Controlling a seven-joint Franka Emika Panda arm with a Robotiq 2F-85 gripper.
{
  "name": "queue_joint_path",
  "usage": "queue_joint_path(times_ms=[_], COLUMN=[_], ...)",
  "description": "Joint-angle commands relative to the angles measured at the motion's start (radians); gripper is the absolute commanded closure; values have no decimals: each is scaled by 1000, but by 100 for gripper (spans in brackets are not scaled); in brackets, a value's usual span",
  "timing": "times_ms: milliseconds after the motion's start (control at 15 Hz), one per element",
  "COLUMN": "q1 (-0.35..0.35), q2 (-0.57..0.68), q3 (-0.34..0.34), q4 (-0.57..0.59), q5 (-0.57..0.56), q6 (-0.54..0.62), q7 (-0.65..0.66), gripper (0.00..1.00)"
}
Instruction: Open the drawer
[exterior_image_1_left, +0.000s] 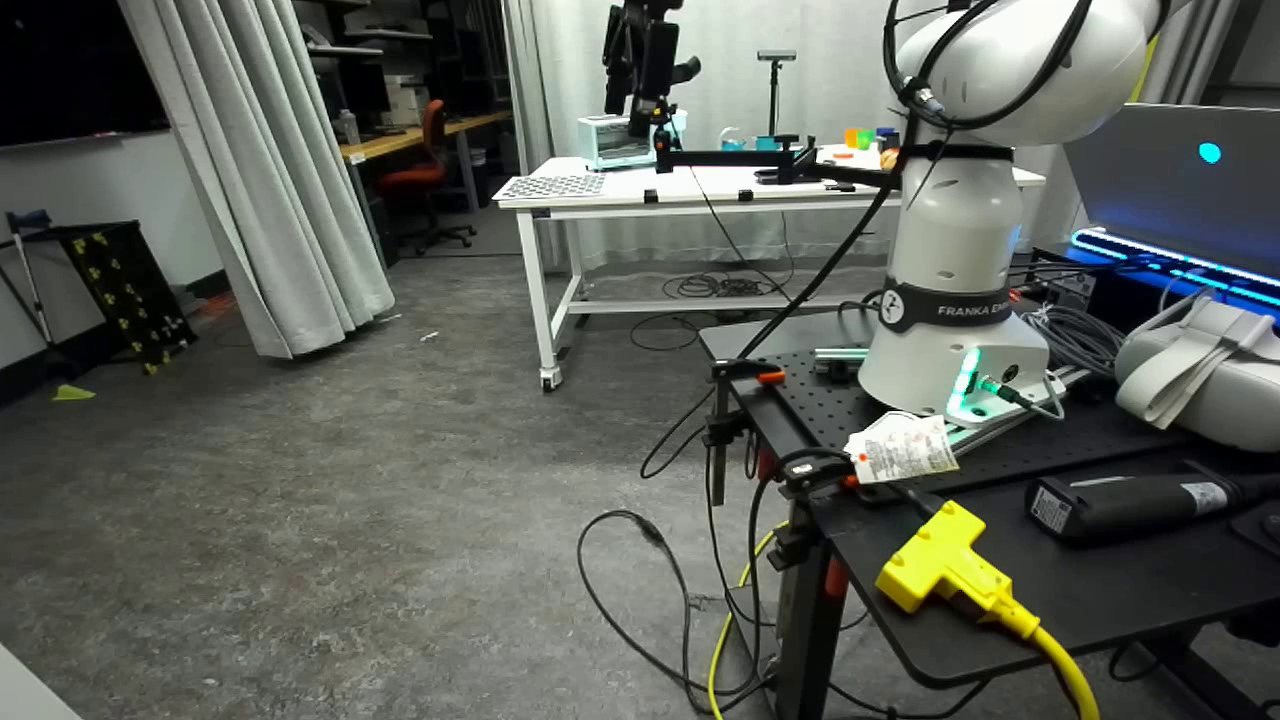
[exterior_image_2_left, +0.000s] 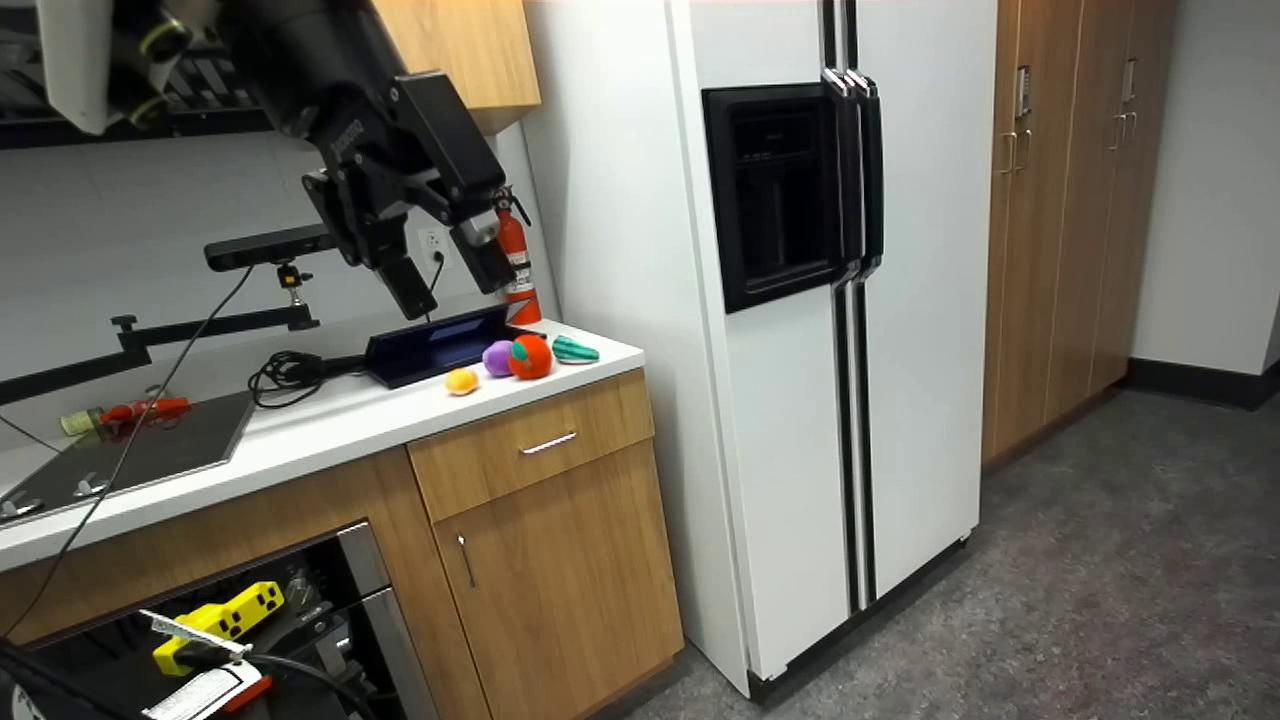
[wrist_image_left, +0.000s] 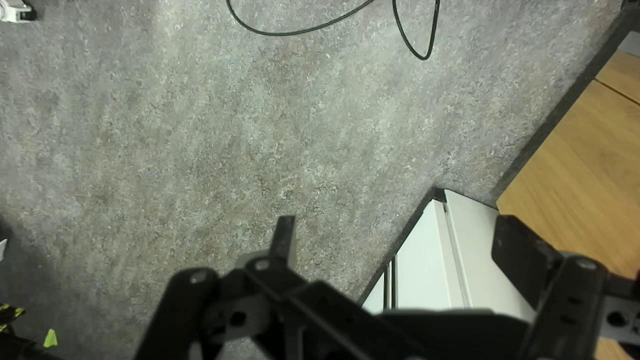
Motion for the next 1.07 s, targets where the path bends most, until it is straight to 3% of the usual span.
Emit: queue_joint_path(times_ms=[0,1000], q1=[2,20], q2=[0,12], q3=[-1,-13], q4=[2,21], q5=[-1,37], q6=[-2,-50], q7=[1,-8], gripper=[0,0])
